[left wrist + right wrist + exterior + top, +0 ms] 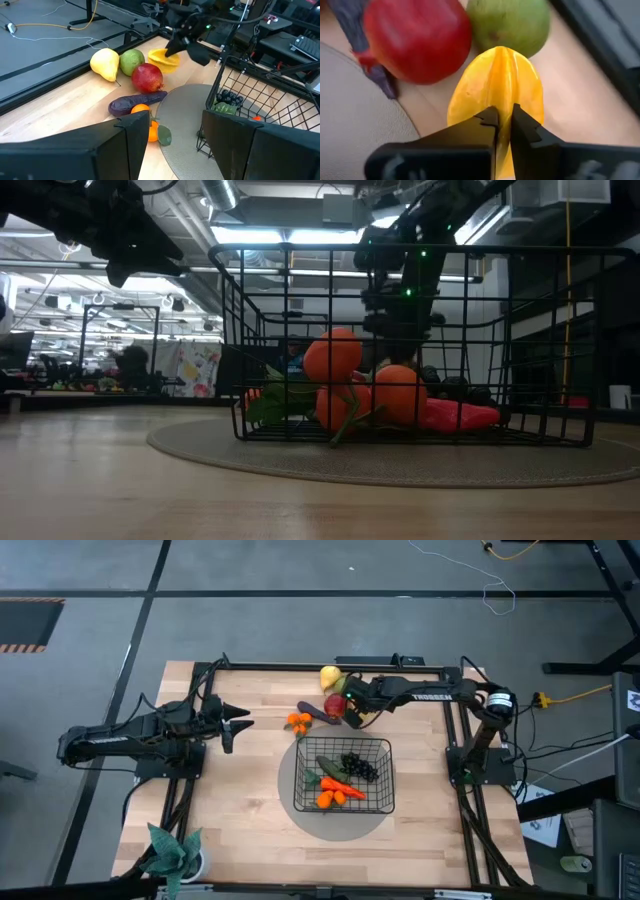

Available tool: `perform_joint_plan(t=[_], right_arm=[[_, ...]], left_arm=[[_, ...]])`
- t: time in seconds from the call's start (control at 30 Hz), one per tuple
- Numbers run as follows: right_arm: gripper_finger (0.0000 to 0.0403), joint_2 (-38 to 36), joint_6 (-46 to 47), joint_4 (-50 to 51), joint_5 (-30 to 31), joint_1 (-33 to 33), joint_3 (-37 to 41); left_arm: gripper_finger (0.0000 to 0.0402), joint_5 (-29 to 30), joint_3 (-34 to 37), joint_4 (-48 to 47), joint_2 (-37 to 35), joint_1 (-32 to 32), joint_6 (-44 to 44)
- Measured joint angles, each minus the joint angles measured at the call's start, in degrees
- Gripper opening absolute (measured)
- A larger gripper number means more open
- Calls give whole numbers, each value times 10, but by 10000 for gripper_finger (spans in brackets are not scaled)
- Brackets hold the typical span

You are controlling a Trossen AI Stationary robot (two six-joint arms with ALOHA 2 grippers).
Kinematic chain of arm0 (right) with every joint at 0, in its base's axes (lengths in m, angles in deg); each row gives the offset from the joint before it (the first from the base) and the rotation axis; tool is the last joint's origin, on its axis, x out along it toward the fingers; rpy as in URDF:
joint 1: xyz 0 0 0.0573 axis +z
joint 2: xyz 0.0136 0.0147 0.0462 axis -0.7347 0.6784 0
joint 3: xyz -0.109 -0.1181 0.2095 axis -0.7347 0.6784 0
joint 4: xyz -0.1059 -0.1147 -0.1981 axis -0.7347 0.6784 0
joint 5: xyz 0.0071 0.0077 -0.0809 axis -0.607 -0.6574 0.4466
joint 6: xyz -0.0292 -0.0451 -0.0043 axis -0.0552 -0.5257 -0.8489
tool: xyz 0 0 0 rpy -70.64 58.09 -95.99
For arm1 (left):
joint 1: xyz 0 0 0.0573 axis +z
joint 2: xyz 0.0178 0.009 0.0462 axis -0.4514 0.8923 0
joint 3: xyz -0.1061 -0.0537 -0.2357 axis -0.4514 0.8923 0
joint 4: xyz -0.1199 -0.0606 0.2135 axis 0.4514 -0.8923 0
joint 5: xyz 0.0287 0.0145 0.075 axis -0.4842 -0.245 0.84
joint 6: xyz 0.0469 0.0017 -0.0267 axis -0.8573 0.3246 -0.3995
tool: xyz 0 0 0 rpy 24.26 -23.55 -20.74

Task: Build produce basket
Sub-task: Put the starfruit into the wire basket

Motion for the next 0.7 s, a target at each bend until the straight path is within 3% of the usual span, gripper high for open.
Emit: perform_joint_plan(t=[0.17,0.27,0.53,0.7], right_arm=[[6,-46,-31,-16,49,32,0],[6,-80,-43,-28,43,58,-1],[6,-188,-128,-158,-81,171,-1],[9,-216,-132,-166,-119,221,-2]], left_arm=[[172,0,0,0,0,0,0],[172,0,0,0,0,0,0],[172,0,0,0,0,0,0],[172,0,0,0,0,0,0]])
